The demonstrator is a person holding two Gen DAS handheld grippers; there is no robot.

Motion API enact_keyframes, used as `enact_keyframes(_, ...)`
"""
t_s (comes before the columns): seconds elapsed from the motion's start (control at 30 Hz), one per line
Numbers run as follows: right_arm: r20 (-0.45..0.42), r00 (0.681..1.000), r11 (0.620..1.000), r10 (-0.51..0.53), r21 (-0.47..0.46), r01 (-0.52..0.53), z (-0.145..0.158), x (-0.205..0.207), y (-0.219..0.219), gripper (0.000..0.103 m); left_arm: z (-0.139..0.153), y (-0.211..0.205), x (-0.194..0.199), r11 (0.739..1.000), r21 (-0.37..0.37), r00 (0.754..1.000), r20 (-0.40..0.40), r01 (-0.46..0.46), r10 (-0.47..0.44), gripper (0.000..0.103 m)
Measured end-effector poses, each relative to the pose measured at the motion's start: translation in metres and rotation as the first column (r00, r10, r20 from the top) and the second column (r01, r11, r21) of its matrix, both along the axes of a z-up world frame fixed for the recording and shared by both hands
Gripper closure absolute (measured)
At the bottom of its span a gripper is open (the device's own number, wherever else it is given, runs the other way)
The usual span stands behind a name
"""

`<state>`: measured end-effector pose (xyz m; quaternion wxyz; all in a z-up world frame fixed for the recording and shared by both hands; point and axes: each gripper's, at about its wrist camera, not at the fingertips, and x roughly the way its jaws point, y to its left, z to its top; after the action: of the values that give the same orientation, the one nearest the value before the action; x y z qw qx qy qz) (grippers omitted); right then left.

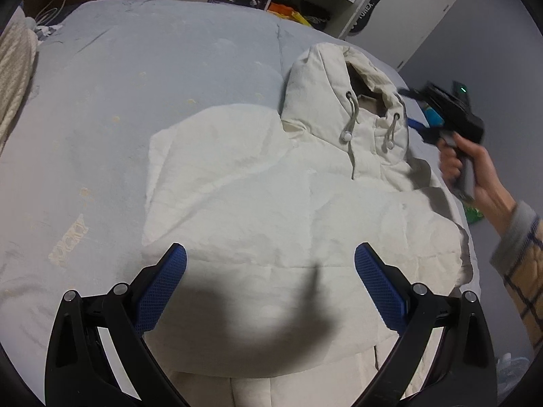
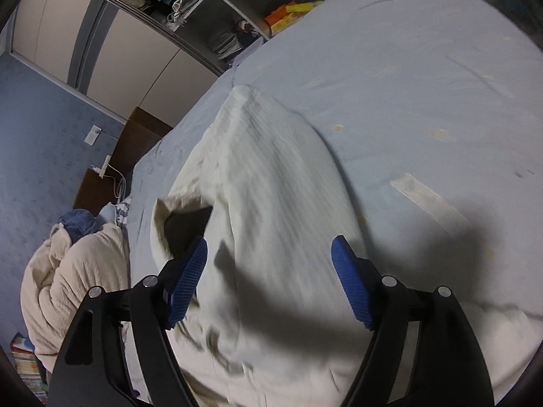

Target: Fold large clothes

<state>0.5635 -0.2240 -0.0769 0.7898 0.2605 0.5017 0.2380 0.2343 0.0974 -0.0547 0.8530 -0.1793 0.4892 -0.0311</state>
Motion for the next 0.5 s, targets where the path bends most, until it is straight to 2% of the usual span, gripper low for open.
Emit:
enact_keyframes(0.27,-0.045,0.998,0.999,-0.04,0.026,0.041,-0.025,0.048,0.021,0.028,-0.004,0.0,0.0,1.0,-0.019,1.0,-0.009,0.018,-0.018,0.007)
enact_keyframes(0.37,-0.075,0.996,0.999,-0.053,0.007,0.054,-0.037,0.061,0.03,0.028,-0.005,0.001,0.002,0.999,-0.032,1.0,-0.011,0.015,-0.015,0.007)
enact_keyframes(0.43,-0.064,0.996,0.998,-0.055,-0.03,0.053,-0.039,0.066,0.039,0.029,-0.007,0.0,0.003,0.999,-0.032,1.0,-0.019,0.017,-0.018,0.007)
enact_keyframes(0.47,-0.051,0.997,0.998,-0.055,-0.042,0.053,-0.039,0.066,0.041,0.036,-0.008,0.0,0.004,0.999,-0.031,1.0,-0.023,0.019,-0.02,0.007)
enact_keyframes(0.5,-0.023,0.998,0.998,-0.051,-0.049,0.05,-0.037,0.065,0.044,0.056,-0.01,0.0,0.004,0.999,-0.029,0.999,-0.028,0.019,-0.02,0.007)
